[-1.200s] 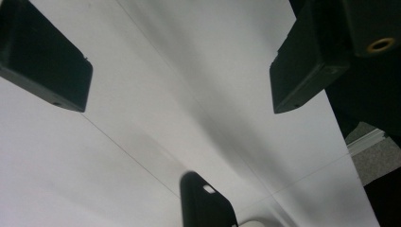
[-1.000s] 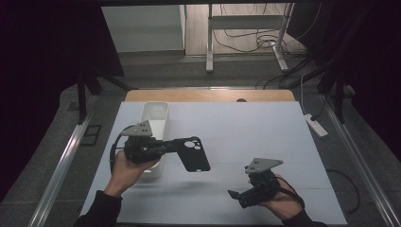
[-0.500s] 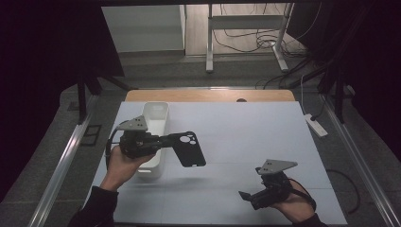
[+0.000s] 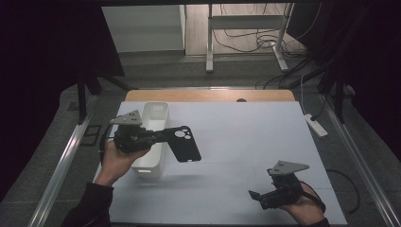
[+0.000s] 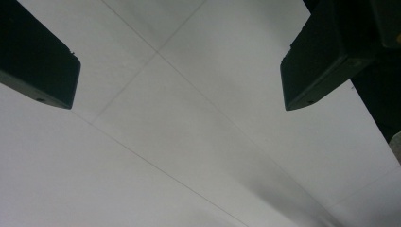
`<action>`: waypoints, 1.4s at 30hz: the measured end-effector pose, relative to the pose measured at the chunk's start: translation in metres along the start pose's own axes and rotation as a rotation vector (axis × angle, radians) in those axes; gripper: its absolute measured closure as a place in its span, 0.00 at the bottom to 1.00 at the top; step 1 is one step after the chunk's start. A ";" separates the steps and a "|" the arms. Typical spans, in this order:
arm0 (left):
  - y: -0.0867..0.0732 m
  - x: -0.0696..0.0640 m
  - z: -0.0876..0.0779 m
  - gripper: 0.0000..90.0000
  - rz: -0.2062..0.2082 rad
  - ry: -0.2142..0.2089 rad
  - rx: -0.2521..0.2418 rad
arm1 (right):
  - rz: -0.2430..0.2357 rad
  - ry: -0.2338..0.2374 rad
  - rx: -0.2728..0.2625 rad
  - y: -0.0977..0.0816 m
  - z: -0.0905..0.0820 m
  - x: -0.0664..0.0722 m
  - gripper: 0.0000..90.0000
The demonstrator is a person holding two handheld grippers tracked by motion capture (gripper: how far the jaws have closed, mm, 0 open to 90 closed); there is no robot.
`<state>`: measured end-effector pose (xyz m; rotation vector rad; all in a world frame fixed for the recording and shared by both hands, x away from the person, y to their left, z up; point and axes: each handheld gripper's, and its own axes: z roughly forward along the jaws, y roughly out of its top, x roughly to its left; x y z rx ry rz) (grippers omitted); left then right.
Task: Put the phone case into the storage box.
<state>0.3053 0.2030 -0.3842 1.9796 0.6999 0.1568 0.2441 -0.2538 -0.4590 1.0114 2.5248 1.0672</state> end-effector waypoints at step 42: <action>0.018 0.033 -0.041 0.92 0.005 0.089 0.010 | 0.175 -0.165 0.041 -0.038 -0.034 -0.023 0.00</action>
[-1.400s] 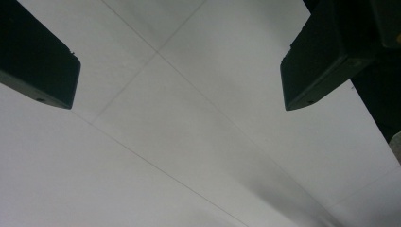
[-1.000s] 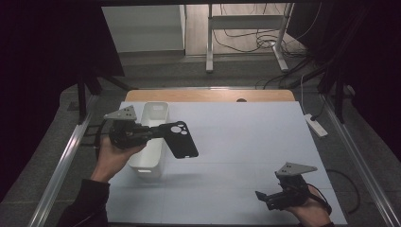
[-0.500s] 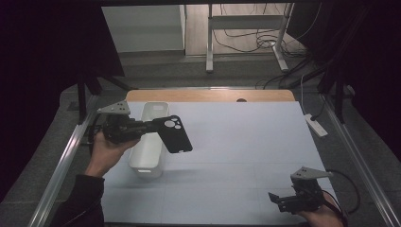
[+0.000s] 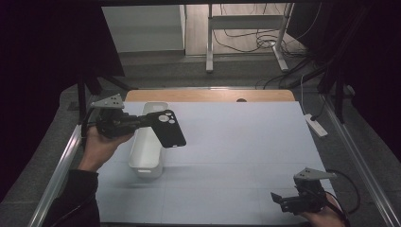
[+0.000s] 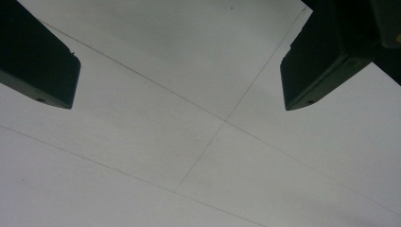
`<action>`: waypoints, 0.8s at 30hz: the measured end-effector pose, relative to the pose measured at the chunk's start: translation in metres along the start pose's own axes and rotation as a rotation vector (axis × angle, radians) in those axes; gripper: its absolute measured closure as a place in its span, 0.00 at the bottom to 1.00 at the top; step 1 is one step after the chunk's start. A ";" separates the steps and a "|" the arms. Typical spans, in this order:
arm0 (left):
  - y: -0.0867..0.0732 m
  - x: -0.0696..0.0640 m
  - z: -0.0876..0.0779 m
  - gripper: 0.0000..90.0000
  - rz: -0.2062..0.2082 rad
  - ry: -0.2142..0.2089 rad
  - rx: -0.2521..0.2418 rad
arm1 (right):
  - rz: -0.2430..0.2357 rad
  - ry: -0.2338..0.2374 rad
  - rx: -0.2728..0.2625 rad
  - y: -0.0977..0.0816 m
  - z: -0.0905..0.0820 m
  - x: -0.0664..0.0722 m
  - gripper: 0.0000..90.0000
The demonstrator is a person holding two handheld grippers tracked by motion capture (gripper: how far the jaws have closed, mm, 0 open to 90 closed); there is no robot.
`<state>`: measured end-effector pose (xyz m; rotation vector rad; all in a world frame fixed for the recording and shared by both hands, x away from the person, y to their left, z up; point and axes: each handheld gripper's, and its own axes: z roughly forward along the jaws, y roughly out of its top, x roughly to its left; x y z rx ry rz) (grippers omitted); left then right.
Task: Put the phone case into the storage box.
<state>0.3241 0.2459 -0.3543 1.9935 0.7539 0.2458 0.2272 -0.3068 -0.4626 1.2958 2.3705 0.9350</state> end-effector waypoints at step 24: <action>-0.004 0.026 -0.031 0.92 0.000 0.102 0.025 | 0.012 0.001 -0.005 -0.001 -0.001 -0.001 0.00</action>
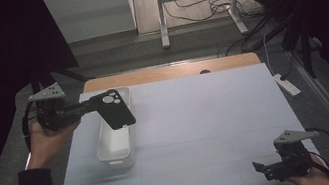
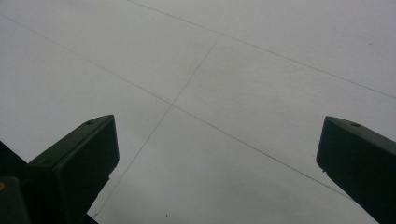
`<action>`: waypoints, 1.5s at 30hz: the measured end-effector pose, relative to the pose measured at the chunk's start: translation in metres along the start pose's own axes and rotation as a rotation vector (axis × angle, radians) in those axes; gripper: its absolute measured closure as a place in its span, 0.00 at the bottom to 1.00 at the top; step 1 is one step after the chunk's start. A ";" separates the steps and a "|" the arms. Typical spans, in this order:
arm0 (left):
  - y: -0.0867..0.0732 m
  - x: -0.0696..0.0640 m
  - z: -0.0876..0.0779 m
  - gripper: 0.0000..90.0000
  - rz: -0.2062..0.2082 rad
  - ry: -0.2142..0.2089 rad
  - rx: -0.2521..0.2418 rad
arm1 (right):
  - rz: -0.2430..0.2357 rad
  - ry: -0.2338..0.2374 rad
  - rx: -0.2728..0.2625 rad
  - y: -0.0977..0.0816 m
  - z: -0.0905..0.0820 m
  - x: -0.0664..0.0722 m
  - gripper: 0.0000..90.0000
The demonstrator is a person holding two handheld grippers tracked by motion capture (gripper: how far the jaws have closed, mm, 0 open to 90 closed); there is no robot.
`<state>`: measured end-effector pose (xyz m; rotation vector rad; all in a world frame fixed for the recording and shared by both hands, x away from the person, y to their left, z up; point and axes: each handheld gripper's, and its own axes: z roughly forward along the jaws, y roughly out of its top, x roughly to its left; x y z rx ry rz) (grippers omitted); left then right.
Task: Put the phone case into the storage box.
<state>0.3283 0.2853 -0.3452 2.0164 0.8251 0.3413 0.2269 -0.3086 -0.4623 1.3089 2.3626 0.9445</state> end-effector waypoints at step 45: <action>-0.009 0.059 0.043 0.92 -0.010 0.089 0.060 | 0.015 -0.014 0.008 0.000 0.001 -0.001 0.00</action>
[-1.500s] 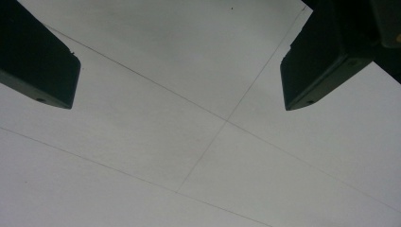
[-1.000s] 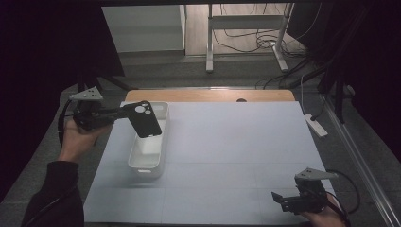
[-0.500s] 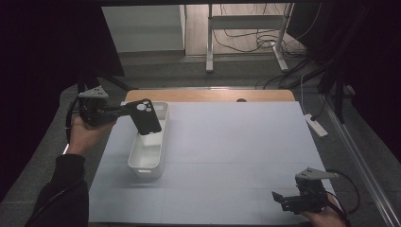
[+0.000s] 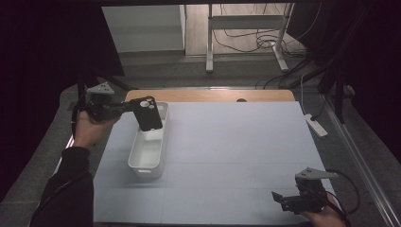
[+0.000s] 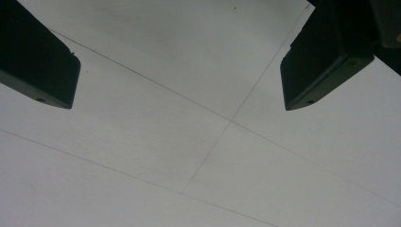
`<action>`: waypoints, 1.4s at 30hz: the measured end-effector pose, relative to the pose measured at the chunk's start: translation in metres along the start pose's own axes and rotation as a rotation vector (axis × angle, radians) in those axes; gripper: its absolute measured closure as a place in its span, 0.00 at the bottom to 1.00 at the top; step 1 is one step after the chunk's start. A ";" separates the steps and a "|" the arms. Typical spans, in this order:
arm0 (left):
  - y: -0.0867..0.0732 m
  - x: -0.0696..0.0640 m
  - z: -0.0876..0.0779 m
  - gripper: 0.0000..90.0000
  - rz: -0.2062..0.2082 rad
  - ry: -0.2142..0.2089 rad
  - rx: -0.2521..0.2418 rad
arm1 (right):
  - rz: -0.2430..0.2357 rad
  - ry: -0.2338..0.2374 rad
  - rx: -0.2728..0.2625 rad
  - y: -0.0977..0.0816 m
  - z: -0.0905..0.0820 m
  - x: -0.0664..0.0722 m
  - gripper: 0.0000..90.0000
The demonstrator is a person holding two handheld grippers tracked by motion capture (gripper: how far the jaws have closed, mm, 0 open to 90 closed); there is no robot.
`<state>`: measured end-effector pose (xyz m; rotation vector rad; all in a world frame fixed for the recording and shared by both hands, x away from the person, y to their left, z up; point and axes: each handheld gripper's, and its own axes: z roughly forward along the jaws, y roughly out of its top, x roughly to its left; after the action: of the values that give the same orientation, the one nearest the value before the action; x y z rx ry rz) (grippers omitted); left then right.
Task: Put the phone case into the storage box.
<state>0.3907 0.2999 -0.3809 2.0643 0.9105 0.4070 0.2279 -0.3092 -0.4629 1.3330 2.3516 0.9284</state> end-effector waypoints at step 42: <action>0.010 0.030 0.062 0.92 0.051 0.054 0.033 | -0.004 0.006 0.008 0.000 0.001 0.000 0.00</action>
<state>0.4508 0.2837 -0.4119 2.1195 0.9031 0.4797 0.2284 -0.3089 -0.4634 1.3295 2.3646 0.9239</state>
